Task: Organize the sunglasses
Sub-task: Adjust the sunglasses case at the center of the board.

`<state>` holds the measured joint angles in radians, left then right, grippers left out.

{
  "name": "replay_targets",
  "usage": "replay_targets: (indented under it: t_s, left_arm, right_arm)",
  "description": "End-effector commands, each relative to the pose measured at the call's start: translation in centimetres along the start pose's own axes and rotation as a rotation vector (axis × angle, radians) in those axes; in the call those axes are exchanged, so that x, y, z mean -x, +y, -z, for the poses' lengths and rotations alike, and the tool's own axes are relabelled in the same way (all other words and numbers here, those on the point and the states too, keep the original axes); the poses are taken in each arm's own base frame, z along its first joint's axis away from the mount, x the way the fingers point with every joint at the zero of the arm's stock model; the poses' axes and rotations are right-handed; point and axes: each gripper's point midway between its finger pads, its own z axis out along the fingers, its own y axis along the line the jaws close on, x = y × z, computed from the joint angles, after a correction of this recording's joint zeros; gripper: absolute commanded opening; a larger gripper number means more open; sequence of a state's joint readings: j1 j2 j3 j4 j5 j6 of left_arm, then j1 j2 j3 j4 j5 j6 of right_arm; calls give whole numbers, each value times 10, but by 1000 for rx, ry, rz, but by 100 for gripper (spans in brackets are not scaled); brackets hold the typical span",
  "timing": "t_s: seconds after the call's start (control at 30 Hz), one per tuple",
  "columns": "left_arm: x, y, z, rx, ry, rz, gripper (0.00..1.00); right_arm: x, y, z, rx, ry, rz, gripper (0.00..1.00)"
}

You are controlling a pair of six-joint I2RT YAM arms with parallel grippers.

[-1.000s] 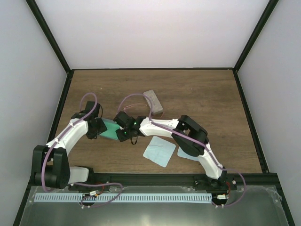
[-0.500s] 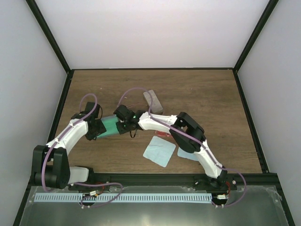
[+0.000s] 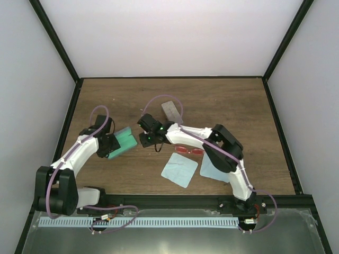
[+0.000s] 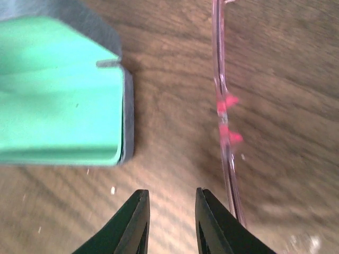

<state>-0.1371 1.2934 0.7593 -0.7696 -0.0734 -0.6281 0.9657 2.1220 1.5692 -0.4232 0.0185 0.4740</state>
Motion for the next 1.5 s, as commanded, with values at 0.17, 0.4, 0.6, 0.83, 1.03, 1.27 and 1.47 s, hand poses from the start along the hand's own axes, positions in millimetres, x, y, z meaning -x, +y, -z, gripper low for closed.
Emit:
replay_targets:
  t_s: [0.17,0.4,0.6,0.83,1.03,1.27,1.47]
  left_arm:
    - [-17,-3,7,-115,-13,72,51]
    - [-20,-5,6,-130,3,97,50]
    - [-20,-5,10,-133,2,94,50]
    - [-15,-5,13,-116,-2,82,50]
    - [-14,-4,14,-106,1,54,50]
    - [-15,-1,18,-96,-4,51,50]
    - [-15,-1,23,-111,-19,59,51]
  right_arm:
    - [-13,30,42,184,-20,65,24]
    - [-34,77,21,371,75,112,24]
    - [-36,89,-4,410,115,107,24]
    - [-30,102,-22,430,123,109,24]
    - [-23,109,-32,438,123,103,24]
    - [-8,115,-40,434,98,114,25]
    - [7,112,-28,411,53,130,25]
